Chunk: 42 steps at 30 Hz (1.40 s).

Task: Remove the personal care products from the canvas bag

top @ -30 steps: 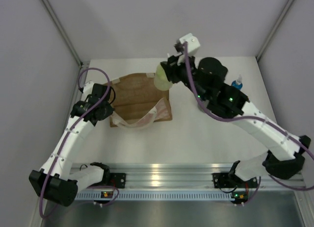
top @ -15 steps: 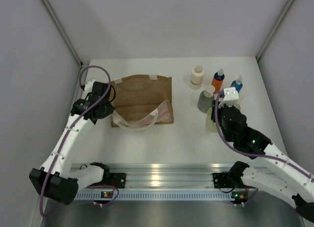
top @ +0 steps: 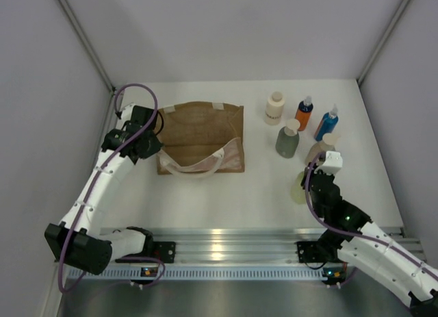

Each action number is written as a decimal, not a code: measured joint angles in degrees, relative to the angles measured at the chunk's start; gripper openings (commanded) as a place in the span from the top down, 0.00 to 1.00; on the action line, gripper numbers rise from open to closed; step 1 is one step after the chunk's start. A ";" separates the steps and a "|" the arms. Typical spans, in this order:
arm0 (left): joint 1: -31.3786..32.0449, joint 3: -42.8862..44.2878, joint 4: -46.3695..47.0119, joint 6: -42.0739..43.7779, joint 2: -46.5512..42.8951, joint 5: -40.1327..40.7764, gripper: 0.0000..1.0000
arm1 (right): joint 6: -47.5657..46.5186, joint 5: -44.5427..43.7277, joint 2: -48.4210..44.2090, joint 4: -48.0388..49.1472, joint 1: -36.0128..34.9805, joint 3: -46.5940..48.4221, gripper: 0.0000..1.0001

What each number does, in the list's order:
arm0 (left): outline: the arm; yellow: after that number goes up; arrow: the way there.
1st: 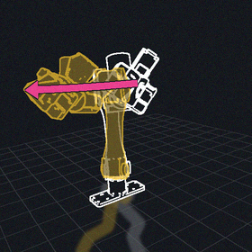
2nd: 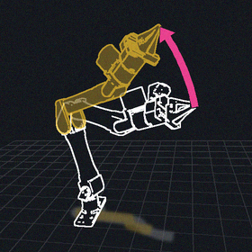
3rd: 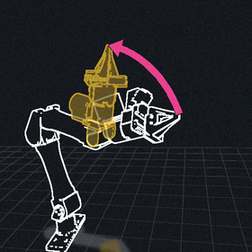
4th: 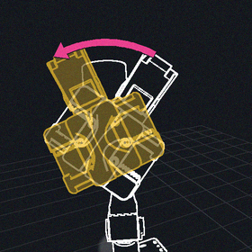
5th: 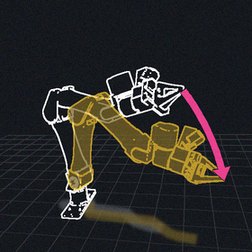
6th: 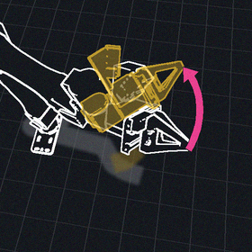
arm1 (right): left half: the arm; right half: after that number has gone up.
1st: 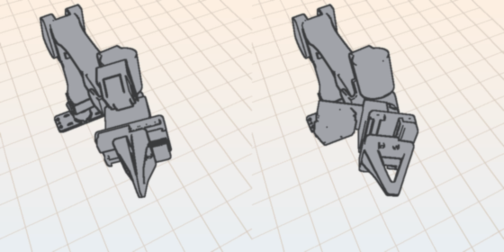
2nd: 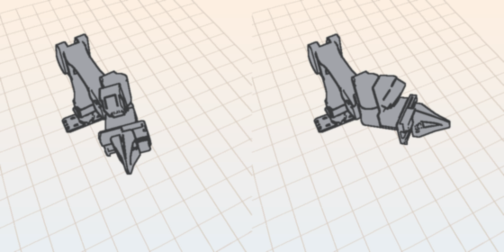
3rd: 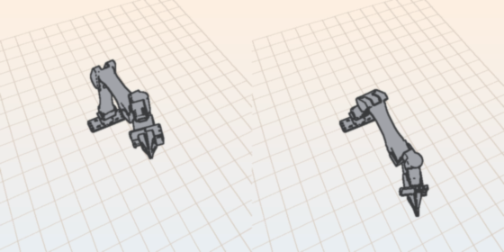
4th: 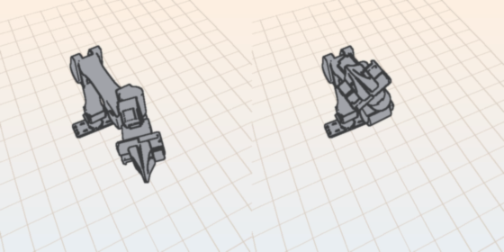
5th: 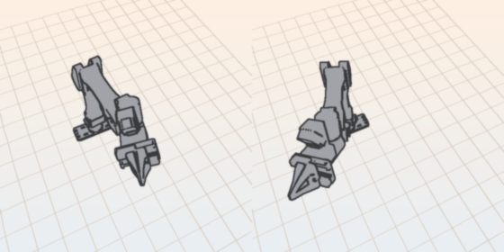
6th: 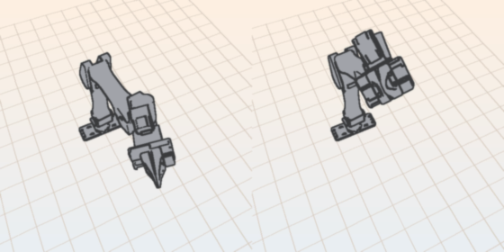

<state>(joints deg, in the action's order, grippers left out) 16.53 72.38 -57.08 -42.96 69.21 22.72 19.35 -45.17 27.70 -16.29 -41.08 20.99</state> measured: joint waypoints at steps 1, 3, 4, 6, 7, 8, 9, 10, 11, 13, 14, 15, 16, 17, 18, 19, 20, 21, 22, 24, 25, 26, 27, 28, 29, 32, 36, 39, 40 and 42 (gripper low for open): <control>0.00 0.17 -0.02 0.09 0.09 -0.17 0.97 | 0.22 -0.17 -0.31 0.17 0.00 -0.17 1.00; 0.00 0.37 0.02 0.24 0.26 -0.46 0.97 | 0.35 -0.42 -1.14 0.79 0.00 -0.81 1.00; 0.00 0.37 0.00 0.28 0.35 -0.55 0.97 | 0.37 -0.44 -1.42 0.81 0.00 -0.96 1.00; 0.00 0.37 0.00 0.28 0.59 -0.70 0.97 | 0.39 -0.66 -2.43 1.46 0.00 -1.79 1.00; 0.00 0.37 0.02 0.26 0.66 -0.81 0.97 | 0.28 -0.76 -2.97 2.05 0.00 -2.25 1.00; 0.00 0.37 0.02 0.26 0.72 -0.83 0.97 | 0.17 -0.87 -3.39 2.71 0.00 -2.67 1.00; 0.00 0.37 0.02 0.24 0.72 -0.83 0.97 | 0.04 -0.94 -3.72 3.17 0.00 -2.97 0.99; 0.00 0.37 0.02 0.24 0.72 -0.81 0.96 | 0.00 -0.98 -3.93 3.34 0.00 -3.08 0.97; 0.00 0.39 0.02 0.24 0.72 -0.79 0.95 | -0.04 -0.98 -4.04 3.41 0.00 -3.13 0.96; 0.00 0.39 0.02 0.24 0.72 -0.72 0.93 | -0.28 -0.92 -4.07 3.87 0.02 -3.32 0.84; 0.00 0.39 0.02 0.24 0.72 -0.59 0.93 | -0.39 -0.85 -3.89 3.98 0.02 -3.32 0.79; 0.00 0.39 0.02 0.24 0.72 -0.55 0.93 | -0.68 -0.68 -3.54 4.31 0.02 -3.32 0.76; 0.00 0.39 0.02 0.24 0.72 -0.46 0.93 | -1.03 -0.42 -3.02 4.79 0.02 -3.32 0.68; 0.00 0.39 0.02 0.24 0.72 -0.37 0.93 | -1.55 0.04 -2.29 5.51 0.02 -3.32 0.62; 0.00 0.39 0.02 0.24 0.72 -0.35 0.93 | -1.79 0.39 -1.70 6.08 0.04 -3.28 0.44; 0.00 0.39 0.02 0.26 0.72 -0.35 0.93 | -1.31 1.44 -1.11 6.86 0.07 -3.28 0.40; 0.00 0.39 0.02 0.26 0.72 -0.35 0.93 | -1.40 2.19 -0.46 7.34 0.07 -3.21 0.37; 0.00 0.39 0.00 0.28 0.72 -0.33 0.93 | -1.53 2.78 0.04 7.80 0.07 -3.21 0.31; 0.00 0.39 0.02 0.28 0.72 -0.31 0.93 | -1.49 2.99 0.46 8.04 0.07 -3.21 0.01; 0.00 0.50 -0.02 0.26 0.83 -0.13 0.93 | -1.86 3.39 0.61 8.04 0.07 -2.97 0.01; 0.00 0.61 0.00 0.26 0.94 0.04 0.93 | -1.97 3.56 0.59 8.11 0.07 -2.49 0.00; 0.00 0.72 0.02 0.26 1.07 0.24 0.93 | -2.10 3.65 0.59 8.07 0.07 -1.95 0.00; 0.00 0.79 0.02 0.26 1.14 0.44 0.93 | -2.36 3.72 0.57 8.09 0.07 -0.98 0.00; 0.00 0.81 0.02 0.26 1.18 0.66 0.93 | -2.75 3.67 0.46 8.13 0.07 0.28 0.01; 0.00 0.81 0.00 0.26 1.18 0.81 0.93 | -3.19 3.67 0.42 8.13 0.07 1.55 0.01; 0.00 0.81 0.02 0.28 1.18 1.25 0.92 | -4.85 3.52 0.37 7.96 0.07 5.90 0.01; 0.00 0.81 0.00 0.72 1.01 1.57 0.77 | -6.64 2.56 2.36 7.26 0.07 15.17 0.01; 0.00 0.81 0.00 1.33 0.74 1.77 0.63 | -7.34 2.38 5.60 6.56 0.07 22.08 0.01; 0.00 0.81 -0.02 1.62 0.55 1.86 0.57 | -7.39 2.45 6.29 6.43 0.07 23.45 0.01; 0.00 0.94 -0.07 2.64 0.09 2.23 0.41 | -7.41 2.58 7.43 5.95 0.07 25.57 0.01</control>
<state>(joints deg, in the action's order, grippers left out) 16.53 73.32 -57.14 -40.32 69.30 24.95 11.94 -42.59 35.14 -10.35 -41.01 46.57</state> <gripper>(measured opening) 0.447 0.993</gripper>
